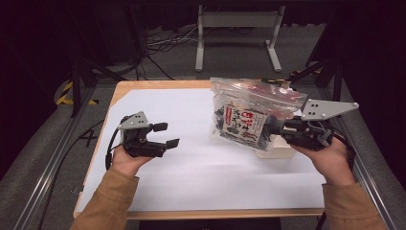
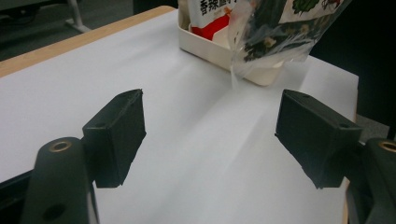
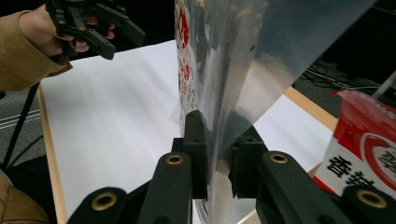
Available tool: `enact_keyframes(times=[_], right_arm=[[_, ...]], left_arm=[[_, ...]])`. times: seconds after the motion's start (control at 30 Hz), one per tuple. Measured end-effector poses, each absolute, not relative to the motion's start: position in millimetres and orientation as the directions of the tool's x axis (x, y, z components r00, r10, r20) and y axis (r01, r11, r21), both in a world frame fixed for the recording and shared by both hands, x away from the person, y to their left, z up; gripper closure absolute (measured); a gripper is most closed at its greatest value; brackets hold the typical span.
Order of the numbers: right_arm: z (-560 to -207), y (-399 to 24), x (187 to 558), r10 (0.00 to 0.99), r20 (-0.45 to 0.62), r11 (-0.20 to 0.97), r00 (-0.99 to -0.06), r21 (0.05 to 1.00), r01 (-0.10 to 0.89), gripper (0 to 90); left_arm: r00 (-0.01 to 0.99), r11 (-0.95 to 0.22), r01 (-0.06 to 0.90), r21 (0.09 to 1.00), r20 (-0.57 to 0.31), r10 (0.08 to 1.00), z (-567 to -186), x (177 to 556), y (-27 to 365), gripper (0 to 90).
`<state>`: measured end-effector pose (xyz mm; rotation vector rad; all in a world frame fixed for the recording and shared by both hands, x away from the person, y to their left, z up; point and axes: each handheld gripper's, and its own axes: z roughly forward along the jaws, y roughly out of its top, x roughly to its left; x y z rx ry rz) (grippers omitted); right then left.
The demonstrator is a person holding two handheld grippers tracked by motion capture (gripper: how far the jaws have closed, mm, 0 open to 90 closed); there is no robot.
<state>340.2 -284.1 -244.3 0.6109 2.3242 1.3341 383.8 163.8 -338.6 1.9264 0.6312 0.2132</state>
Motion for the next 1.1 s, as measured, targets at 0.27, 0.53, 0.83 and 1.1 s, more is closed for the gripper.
enact_keyframes(times=[0.27, 0.53, 0.83, 1.1], right_arm=[[-238, -299, 343, 0.587, -0.125, 0.44, -0.8, 0.878, 0.185, 79.2], [-228, -311, 346, 0.618, -0.147, 0.446, -0.772, 0.874, 0.191, 79.2], [-221, -325, 351, 0.646, -0.166, 0.454, -0.745, 0.868, 0.2, 79.0], [-222, -334, 358, 0.661, -0.169, 0.456, -0.731, 0.864, 0.213, 79.0]], left_arm=[[0.834, -0.313, 0.345, 0.885, -0.136, 0.535, -342, 386, 169, 23.5], [0.827, -0.319, 0.352, 0.88, -0.132, 0.547, -346, 387, 174, 22.3], [0.817, -0.33, 0.365, 0.871, -0.13, 0.561, -349, 386, 179, 21.4], [0.813, -0.328, 0.369, 0.87, -0.132, 0.566, -351, 385, 184, 21.1]])
